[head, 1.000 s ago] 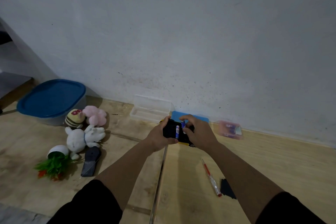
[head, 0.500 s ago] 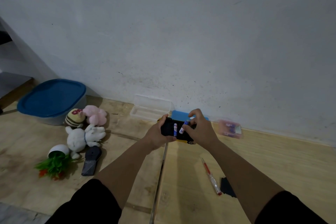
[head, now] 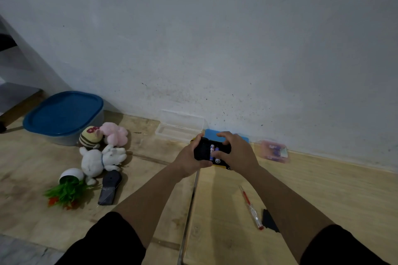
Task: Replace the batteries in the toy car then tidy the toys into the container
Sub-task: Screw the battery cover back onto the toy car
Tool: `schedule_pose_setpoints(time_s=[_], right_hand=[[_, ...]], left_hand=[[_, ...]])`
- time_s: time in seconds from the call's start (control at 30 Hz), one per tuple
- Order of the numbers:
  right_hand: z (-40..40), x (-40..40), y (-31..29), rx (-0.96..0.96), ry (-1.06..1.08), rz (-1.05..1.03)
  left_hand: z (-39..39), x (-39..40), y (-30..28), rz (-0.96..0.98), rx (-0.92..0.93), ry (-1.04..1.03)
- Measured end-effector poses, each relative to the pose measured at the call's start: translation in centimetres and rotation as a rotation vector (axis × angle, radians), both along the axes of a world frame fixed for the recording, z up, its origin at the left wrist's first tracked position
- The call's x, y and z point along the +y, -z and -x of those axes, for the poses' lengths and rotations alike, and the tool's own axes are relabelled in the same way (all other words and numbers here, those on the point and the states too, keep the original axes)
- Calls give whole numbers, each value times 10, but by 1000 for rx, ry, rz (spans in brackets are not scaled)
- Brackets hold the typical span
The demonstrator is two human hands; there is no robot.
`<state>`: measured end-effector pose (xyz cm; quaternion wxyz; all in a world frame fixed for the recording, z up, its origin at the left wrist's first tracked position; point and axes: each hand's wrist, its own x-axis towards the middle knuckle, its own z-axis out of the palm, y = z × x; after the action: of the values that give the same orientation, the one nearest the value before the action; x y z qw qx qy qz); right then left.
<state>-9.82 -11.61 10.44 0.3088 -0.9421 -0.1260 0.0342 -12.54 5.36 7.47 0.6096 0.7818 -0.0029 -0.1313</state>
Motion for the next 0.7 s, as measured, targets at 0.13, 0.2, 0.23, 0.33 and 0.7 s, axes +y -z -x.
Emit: schedule_pose_setpoints(time_s=[0.13,0.2,0.23,0.33,0.7], right_hand=[[-3,-6,-10,39,-114,131],[-7,-9,-10,67,-110,194],[-9,-10,-9,77,-108,225],[-12,-11,-4,75,-104,292],[-13,1,-6,-6,110,-107]], left_hand=[[-1,6,1,-12,-6,-9],[0,7,1,-9,4,3],[0,6,0,-8,6,16],[0,4,-2,-17,-1,53],[-4,3,-1,-25,31,47]])
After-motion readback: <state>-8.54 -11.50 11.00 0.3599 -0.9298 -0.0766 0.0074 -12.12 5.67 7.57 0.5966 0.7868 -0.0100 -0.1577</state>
